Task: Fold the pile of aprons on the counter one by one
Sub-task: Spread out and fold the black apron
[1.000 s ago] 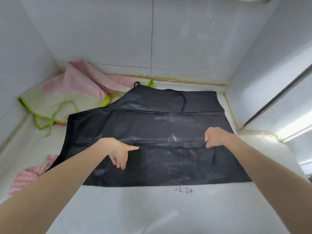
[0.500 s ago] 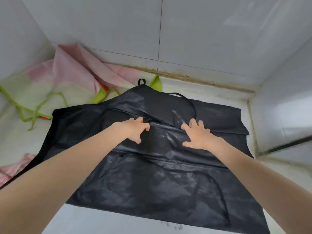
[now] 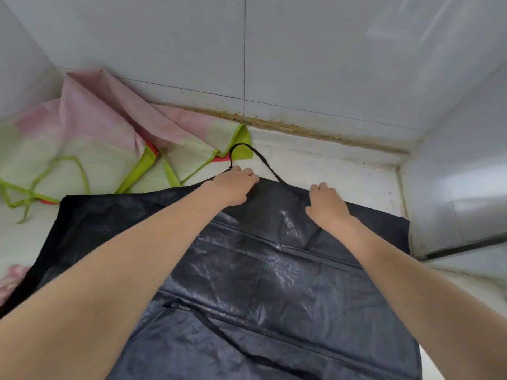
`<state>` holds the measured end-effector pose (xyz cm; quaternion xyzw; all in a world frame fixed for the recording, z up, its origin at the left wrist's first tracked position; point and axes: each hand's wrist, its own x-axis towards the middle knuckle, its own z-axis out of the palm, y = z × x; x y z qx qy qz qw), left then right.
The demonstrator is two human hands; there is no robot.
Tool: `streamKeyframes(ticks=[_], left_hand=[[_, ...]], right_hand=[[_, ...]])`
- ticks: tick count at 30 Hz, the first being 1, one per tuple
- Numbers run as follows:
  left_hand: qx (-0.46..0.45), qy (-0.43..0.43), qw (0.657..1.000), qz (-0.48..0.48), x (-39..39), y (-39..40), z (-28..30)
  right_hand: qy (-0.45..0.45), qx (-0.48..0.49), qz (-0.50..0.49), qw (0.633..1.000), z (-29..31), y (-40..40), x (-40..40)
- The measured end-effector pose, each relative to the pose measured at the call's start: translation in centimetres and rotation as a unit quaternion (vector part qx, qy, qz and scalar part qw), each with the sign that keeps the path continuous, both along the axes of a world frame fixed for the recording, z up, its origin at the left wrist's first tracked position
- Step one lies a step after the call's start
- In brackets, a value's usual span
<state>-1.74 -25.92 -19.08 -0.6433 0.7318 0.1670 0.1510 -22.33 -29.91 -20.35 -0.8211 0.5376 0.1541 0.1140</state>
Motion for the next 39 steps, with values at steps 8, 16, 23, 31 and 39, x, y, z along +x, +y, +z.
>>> streamKeyframes(ticks=[8,16,23,31,39], left_hand=[[-0.061,-0.033,0.995,0.076,-1.1,-1.1,-2.3],[-0.126,-0.034,0.99,0.055,-0.6,0.4,0.3],[-0.365,0.011,0.929,-0.056,1.9,6.9,5.6],[-0.088,-0.043,0.971,-0.22,1.5,19.3,0.4],[-0.039,0.127,0.99,0.053,2.8,19.9,0.7]], right_hand=[[-0.073,0.028,-0.148,0.986,1.3,-3.0,-2.3],[0.061,0.079,-0.028,0.995,2.6,-1.5,-1.6],[0.13,-0.077,0.056,0.987,11.4,3.2,-1.7],[0.209,0.119,0.084,0.967,4.2,15.5,-3.9],[-0.033,0.128,-0.076,0.988,6.4,13.5,-6.3]])
